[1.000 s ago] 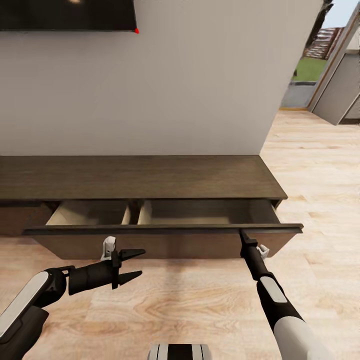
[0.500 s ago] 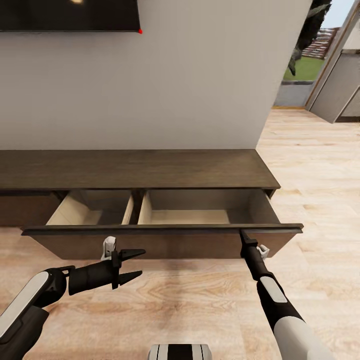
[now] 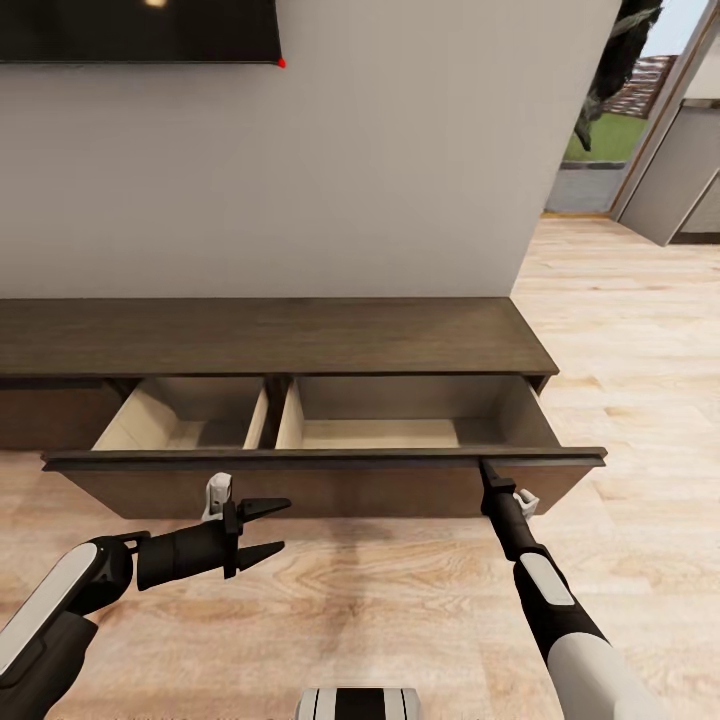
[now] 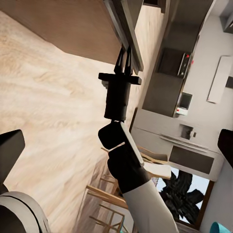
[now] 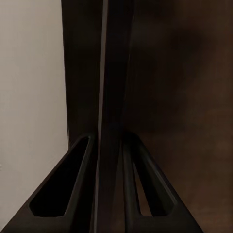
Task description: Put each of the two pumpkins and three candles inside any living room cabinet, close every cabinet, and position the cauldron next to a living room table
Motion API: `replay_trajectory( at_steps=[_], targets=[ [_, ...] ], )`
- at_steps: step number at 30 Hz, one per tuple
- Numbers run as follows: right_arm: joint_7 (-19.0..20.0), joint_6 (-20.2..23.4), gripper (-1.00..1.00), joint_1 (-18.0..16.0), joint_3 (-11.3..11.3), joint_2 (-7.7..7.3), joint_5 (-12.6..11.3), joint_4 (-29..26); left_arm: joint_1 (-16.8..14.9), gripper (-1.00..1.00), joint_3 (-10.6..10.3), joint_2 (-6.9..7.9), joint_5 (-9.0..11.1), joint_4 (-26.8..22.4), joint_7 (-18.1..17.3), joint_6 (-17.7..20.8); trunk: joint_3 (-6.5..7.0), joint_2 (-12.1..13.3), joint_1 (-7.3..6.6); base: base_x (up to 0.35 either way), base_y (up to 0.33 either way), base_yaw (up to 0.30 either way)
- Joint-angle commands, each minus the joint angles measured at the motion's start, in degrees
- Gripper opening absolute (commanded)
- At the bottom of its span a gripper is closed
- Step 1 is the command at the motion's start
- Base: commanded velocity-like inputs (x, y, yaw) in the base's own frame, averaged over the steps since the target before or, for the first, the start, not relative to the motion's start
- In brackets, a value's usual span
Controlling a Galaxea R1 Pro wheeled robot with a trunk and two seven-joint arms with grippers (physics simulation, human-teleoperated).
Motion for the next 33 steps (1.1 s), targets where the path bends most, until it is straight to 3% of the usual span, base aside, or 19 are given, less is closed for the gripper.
replay_trajectory(
  at_steps=[1,33],
  targets=[
    [0.1,0.48,-1.0,-0.01,-0.21,0.05,-0.09,0.49,-0.03,1.0,-0.03,0.04,0.6,-0.03,0.54,0.0,-0.05,-0.01,-0.01,-0.021,0.0,0.0],
    [0.08,0.33,-1.0,-0.01,-0.21,0.13,-0.09,0.65,-0.03,1.0,-0.05,0.05,0.6,-0.05,0.54,0.0,-0.05,-0.01,-0.01,-0.041,0.0,0.0]
  ],
)
